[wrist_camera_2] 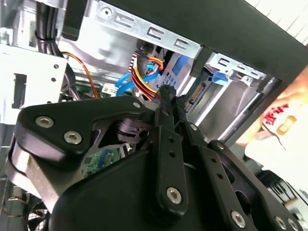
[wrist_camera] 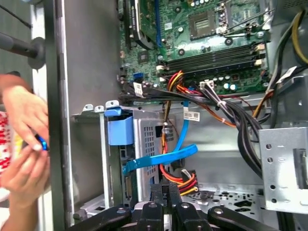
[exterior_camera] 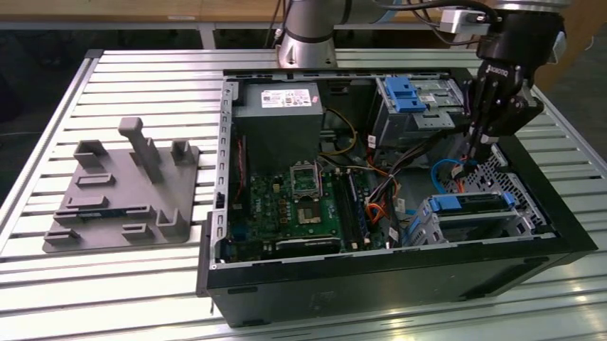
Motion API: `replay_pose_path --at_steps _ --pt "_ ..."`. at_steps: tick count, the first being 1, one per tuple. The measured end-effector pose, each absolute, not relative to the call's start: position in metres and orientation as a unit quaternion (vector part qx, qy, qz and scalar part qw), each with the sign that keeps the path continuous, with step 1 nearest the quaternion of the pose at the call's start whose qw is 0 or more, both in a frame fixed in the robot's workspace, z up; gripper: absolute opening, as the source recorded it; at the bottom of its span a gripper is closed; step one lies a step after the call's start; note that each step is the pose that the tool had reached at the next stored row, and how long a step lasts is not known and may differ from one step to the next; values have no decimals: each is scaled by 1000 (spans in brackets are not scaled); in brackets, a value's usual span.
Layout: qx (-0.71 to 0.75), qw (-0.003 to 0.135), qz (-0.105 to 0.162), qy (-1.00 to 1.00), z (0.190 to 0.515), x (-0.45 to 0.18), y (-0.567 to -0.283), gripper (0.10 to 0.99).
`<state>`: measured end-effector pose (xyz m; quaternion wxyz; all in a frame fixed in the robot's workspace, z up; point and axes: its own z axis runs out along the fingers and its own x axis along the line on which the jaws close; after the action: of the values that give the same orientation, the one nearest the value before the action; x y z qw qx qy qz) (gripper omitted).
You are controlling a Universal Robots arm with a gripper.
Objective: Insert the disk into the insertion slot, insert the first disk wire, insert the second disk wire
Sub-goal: 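Insert the first disk wire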
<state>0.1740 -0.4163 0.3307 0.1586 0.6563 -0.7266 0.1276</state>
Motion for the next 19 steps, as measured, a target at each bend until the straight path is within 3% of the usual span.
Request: replay_pose_path --at_steps 8,19 --pt "660 141 108 -730 337 174 -428 165" --pt "661 137 103 -731 336 174 -461 165"
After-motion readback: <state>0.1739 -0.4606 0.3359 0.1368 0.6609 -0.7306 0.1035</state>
